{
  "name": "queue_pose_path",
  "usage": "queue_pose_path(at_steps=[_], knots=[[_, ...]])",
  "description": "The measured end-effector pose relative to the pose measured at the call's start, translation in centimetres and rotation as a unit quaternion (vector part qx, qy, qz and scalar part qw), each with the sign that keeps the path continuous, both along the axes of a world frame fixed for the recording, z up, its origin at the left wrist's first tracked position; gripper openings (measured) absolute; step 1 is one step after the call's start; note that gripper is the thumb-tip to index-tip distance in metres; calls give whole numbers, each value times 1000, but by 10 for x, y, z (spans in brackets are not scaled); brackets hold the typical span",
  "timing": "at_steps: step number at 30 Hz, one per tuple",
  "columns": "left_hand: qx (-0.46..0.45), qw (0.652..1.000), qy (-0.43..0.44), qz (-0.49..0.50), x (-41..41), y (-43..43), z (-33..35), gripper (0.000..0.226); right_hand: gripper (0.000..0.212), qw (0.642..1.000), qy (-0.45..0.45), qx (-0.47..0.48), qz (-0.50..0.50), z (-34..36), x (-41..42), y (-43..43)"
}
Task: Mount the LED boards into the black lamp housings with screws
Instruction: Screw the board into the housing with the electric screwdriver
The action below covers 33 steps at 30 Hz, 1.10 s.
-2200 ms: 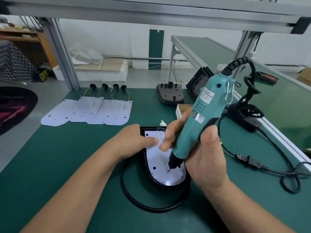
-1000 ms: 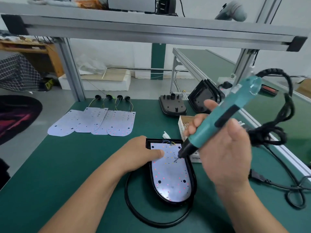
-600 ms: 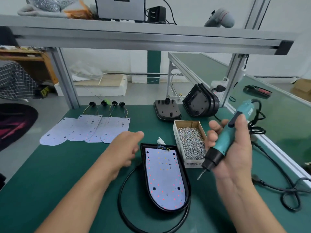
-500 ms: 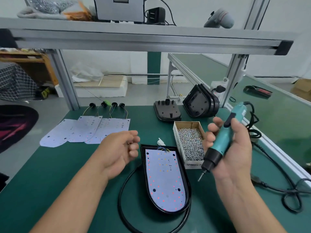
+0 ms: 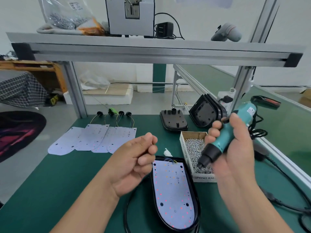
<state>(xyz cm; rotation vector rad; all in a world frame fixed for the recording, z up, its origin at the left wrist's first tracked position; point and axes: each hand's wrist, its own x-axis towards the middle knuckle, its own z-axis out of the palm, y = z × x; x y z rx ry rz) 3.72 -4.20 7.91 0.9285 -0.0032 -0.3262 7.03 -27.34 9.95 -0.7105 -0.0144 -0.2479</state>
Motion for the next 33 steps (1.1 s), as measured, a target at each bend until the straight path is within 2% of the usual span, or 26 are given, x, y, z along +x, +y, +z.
queue_pose_path(at_steps=[4, 8, 14, 18, 23, 29, 33], knots=[[-9, 999, -8, -40, -6, -6, 0, 18, 19, 999, -36, 27, 6, 11, 11, 6], [-23, 998, -14, -64, -7, -8, -2, 13, 18, 999, -15, 26, 8, -5, 13, 10], [40, 996, -28, -71, -10, -15, -7, 25, 21, 999, -21, 40, 9, -9, 6, 1], [86, 993, -48, -69, -15, -20, -5, 22, 41, 997, -45, 63, 26, -4, 0, -5], [115, 990, -53, -60, -19, -25, -2, 17, 43, 998, -46, 52, 11, 1, -3, 3], [114, 989, -62, -72, -20, -26, -1, 7, 27, 997, -69, 1, 34, -1, -8, 5], [128, 987, -62, -75, -22, -27, -2, 4, 25, 998, -47, 6, 38, -1, -9, 4]])
